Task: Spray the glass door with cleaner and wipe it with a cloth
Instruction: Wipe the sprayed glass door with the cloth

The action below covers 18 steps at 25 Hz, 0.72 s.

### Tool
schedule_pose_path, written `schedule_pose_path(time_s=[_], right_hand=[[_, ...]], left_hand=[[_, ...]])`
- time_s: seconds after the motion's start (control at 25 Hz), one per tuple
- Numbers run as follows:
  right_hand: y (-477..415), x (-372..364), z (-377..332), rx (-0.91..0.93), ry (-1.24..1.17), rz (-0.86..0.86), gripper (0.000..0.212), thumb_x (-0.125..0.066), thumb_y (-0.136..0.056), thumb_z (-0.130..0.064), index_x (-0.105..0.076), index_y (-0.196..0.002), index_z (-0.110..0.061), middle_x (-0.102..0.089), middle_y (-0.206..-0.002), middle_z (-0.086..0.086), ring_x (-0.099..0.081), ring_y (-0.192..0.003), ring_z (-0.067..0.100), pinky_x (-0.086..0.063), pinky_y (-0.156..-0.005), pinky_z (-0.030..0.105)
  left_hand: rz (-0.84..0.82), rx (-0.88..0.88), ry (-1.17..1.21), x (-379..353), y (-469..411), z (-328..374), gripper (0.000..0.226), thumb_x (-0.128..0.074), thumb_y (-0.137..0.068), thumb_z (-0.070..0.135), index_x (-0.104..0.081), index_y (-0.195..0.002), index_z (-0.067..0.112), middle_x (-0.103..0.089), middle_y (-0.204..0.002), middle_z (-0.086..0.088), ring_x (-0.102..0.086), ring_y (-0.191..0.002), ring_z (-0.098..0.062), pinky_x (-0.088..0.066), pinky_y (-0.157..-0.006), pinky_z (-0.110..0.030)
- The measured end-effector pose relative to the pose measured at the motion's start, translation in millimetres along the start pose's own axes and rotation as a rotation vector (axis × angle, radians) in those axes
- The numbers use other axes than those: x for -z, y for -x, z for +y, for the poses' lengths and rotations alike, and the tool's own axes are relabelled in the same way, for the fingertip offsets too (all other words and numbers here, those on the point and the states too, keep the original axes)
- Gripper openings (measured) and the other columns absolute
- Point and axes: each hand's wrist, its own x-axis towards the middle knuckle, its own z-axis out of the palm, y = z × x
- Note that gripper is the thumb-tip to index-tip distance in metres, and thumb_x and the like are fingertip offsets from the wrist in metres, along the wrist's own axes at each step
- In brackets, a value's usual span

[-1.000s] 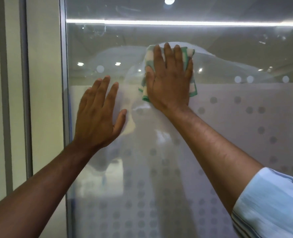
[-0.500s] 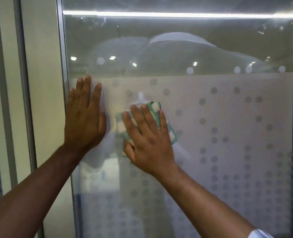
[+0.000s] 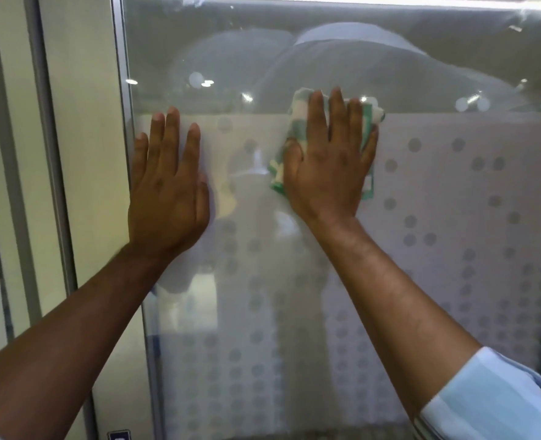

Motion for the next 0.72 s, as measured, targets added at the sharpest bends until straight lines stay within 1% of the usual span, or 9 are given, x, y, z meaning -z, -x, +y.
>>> schedule_pose_path(time_s=[0.16,0.36,0.48,0.64,0.72], right_hand=[[23,-5,-38,0.147,-0.006,-0.044,0.073,-0.054,-0.093,-0.042,-0.045,-0.162,-0.018,-0.04,-0.171,0.011,-0.031,-0.161,0.036,-0.019,-0.128,0.064],[90,3,-49,0.26,-0.083,-0.111,0.074,-0.06,-0.09,-0.037,-0.048,-0.16,-0.015,-0.043,-0.169,0.014,-0.032,-0.16,0.039,-0.018,-0.127,0.067],[140,11,-39,0.342,-0.127,-0.156,0.073,-0.064,-0.089,-0.036,-0.052,-0.158,-0.015,-0.044,-0.168,0.013,-0.032,-0.161,0.036,-0.019,-0.127,0.067],[180,21,0,0.45,-0.125,-0.208,0.075,-0.067,-0.086,-0.038,-0.054,-0.157,-0.019,-0.046,-0.167,0.009,-0.032,-0.161,0.031,-0.026,-0.126,0.066],[184,26,22,0.466,-0.102,-0.199,0.074,-0.068,-0.086,-0.041,-0.055,-0.156,-0.02,-0.047,-0.167,0.008,-0.033,-0.161,0.031,-0.029,-0.125,0.065]], left_hand=[[0.026,-0.004,0.065,-5,2,-4,0.061,-0.038,-0.115,0.025,-0.026,-0.172,0.004,-0.019,-0.179,-0.028,-0.016,-0.167,-0.048,-0.014,-0.137,-0.062],[0.047,0.0,0.121,-4,1,-7,0.056,-0.039,-0.117,0.02,-0.031,-0.171,0.006,-0.023,-0.177,-0.029,-0.02,-0.166,-0.048,-0.01,-0.136,-0.057],[0.047,-0.008,0.077,-3,1,-5,0.057,-0.04,-0.117,0.021,-0.03,-0.171,0.006,-0.021,-0.178,-0.029,-0.018,-0.167,-0.048,-0.007,-0.137,-0.055],[0.04,-0.019,0.062,-1,2,-4,0.059,-0.036,-0.117,0.027,-0.028,-0.171,0.006,-0.019,-0.178,-0.029,-0.015,-0.167,-0.048,0.003,-0.138,-0.046],[0.007,-0.034,0.086,0,-1,-5,0.06,-0.033,-0.117,0.03,-0.026,-0.171,0.006,-0.018,-0.178,-0.03,-0.015,-0.167,-0.05,0.003,-0.138,-0.049]])
